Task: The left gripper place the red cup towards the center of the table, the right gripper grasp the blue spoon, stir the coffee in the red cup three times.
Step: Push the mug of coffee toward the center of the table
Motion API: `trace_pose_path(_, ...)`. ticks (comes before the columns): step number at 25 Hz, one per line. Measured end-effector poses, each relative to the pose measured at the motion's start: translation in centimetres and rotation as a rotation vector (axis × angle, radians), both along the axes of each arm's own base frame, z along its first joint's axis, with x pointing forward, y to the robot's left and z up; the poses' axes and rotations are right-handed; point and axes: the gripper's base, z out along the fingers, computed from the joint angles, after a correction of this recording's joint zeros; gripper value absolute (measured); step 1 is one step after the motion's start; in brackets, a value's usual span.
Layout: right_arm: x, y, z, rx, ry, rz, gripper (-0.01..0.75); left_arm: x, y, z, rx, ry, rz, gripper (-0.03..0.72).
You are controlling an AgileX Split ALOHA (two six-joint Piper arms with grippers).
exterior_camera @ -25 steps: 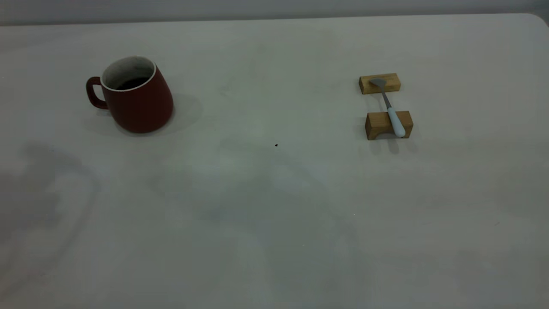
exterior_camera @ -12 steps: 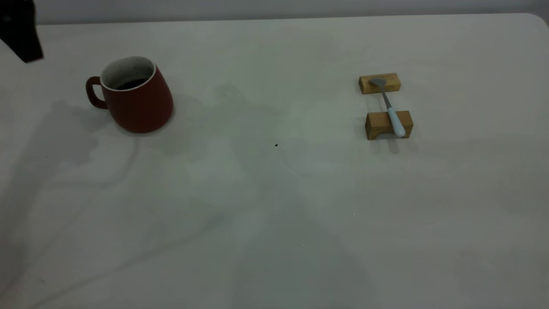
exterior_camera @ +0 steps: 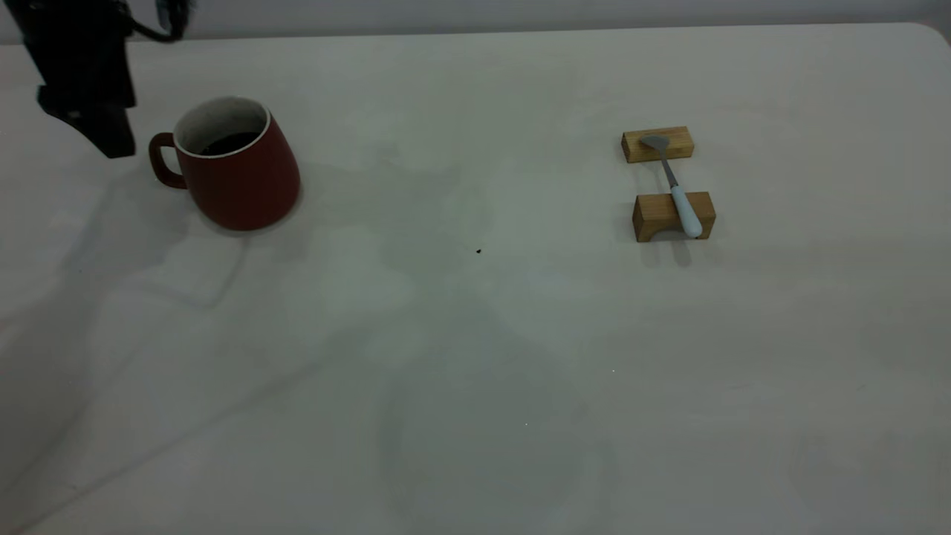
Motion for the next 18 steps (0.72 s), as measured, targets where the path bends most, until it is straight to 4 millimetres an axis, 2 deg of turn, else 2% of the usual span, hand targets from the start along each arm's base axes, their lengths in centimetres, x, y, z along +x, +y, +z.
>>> trace_pose_path(6, 0.0, 0.0, 0.0, 0.000, 0.000, 0.000, 0.493, 0.4, -0.7, -1.6, 0.011, -0.019, -0.142, 0.649)
trace_pose_path(14, 0.0, 0.0, 0.0, 0.000, 0.000, 0.000, 0.493, 1.0, -1.0, -2.9, 0.008, -0.078, -0.169, 0.634)
trace_pose_path(18, 0.0, 0.0, 0.0, 0.000, 0.000, 0.000, 0.493, 0.9, -1.1, -3.9, 0.008, -0.060, -0.171, 0.603)
